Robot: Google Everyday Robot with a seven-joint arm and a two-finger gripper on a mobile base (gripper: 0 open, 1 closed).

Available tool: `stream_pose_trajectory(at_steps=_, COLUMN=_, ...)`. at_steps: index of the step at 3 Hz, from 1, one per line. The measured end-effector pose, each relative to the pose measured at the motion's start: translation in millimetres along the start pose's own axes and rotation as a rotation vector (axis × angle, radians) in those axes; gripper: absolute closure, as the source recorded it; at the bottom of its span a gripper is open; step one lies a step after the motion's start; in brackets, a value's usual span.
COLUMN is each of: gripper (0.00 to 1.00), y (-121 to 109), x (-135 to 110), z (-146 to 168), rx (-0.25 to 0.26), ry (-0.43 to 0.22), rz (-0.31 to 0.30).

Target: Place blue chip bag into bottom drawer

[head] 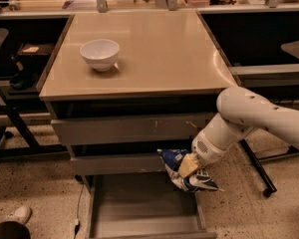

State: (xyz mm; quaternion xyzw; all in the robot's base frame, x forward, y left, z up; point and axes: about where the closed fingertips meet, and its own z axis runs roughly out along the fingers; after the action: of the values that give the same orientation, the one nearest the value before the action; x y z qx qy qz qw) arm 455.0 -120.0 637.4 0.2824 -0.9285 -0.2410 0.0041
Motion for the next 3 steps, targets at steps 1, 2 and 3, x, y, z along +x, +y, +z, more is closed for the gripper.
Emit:
stream_pose_trajectory(at_steps=1, gripper=1.0, y=-17, x=-4, z=52, rx=-0.077, ry=-0.029, rz=0.067)
stream_pose_trajectory(at_steps=2, gripper=1.0, y=-29, x=-4, z=119, rx=-0.193, ry=-0.018, rz=0.135)
stream_pose_trajectory(at_steps=3, gripper=1.0, y=-29, x=-4, z=119, rx=-0.194, ry=-0.018, rz=0.135)
